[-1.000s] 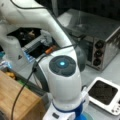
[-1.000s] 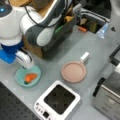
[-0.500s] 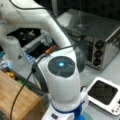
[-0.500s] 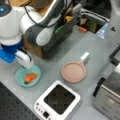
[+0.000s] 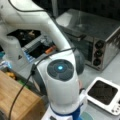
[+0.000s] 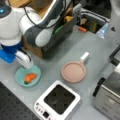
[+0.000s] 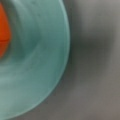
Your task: Pick up the pan. Place the pan on the table. Pick up the bowl. Place the bowl on the stove.
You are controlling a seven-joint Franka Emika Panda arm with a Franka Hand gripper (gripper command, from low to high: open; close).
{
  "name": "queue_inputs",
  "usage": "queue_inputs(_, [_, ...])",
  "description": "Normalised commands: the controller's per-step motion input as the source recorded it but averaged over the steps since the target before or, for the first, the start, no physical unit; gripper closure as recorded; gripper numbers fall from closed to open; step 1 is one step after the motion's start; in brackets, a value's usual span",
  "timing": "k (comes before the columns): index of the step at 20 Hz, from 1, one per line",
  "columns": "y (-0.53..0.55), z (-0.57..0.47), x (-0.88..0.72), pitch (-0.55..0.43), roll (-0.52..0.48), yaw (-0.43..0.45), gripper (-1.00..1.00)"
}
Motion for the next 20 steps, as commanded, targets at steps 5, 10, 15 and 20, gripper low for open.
queue_inputs(5, [-0.05, -0.04, 0.15, 0.136, -0.058, -0.025, -1.0])
queue_inputs(10, [-0.08, -0.13, 0.18, 0.099, -0.051, -0.018, -1.0])
queue_inputs(15, [-0.11, -0.17, 0.17, 0.076, -0.028, -0.022, -1.0])
queue_inputs(20, [-0.1, 0.0, 0.17, 0.066, -0.024, -0.025, -1.0])
